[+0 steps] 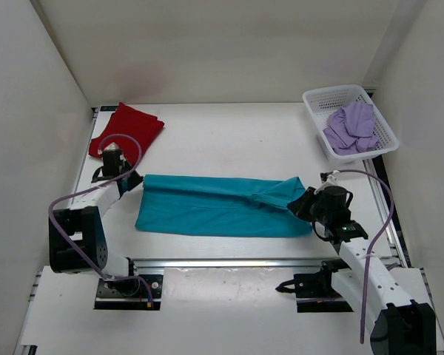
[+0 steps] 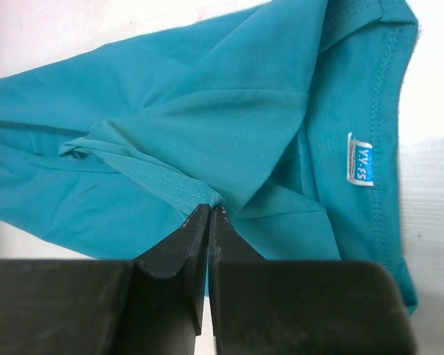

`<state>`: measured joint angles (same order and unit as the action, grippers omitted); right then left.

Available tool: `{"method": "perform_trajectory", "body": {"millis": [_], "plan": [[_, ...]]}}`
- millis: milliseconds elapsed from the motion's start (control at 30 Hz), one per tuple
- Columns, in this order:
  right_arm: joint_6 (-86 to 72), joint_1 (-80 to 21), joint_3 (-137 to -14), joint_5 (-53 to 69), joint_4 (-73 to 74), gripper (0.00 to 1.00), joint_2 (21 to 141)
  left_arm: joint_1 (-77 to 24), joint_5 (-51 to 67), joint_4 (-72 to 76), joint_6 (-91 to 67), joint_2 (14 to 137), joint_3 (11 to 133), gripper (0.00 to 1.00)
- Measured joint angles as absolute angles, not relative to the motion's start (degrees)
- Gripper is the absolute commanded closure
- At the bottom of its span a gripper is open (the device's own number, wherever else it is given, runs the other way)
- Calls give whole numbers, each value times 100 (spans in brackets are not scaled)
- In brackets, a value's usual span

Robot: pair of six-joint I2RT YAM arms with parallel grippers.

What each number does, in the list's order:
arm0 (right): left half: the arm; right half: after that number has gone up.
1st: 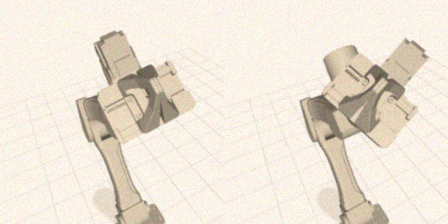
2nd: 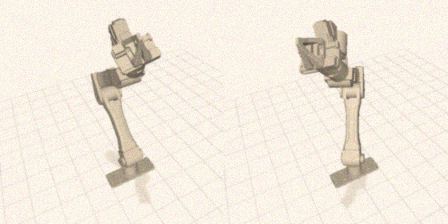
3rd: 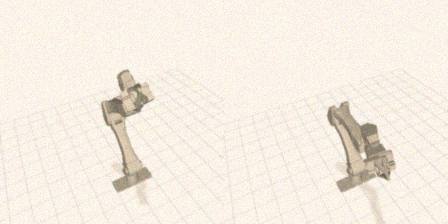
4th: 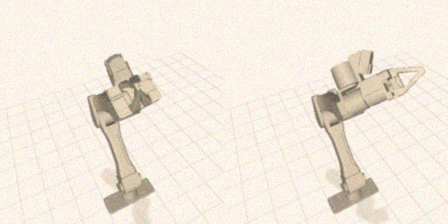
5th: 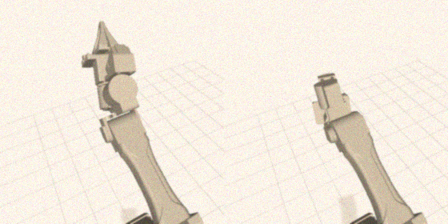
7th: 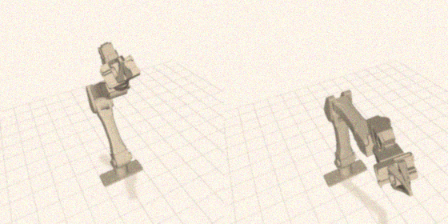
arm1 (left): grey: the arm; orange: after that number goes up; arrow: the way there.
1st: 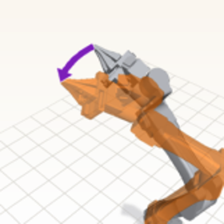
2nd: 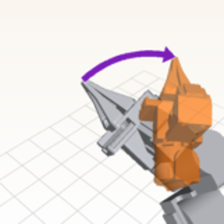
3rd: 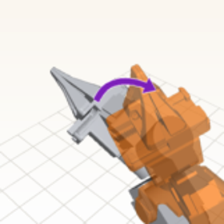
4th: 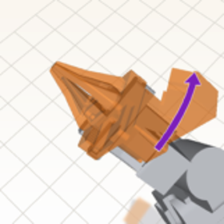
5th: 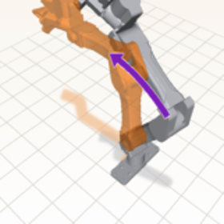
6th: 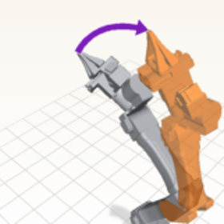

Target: Fold and stack the t-shirts

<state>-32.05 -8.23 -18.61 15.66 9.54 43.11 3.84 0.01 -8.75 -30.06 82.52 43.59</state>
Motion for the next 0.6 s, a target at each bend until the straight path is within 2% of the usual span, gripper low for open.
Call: {"method": "perform_trajectory", "body": {"millis": [100, 233, 400, 567, 600], "plan": [[-3293, -980, -1761, 1481, 1007, 100, 4195, 657, 176, -893, -3181, 8252, 4171, 57], [-3376, -1120, -1540, 1463, 1083, 100, 4071, 773, 296, -823, -3454, 8077, 4056, 58], [-3487, -1118, -1160, 1463, 1264, 100, 3673, 578, 220, -591, -3677, 7299, 3865, 57], [-3599, -1216, -1039, 1426, 1527, 75, 3459, -491, 106, -200, -3750, 6963, 3872, 58], [-3610, -1264, -1055, 1404, 1592, 73, 3426, -655, 108, -143, -3758, 6956, 3872, 58]]}}
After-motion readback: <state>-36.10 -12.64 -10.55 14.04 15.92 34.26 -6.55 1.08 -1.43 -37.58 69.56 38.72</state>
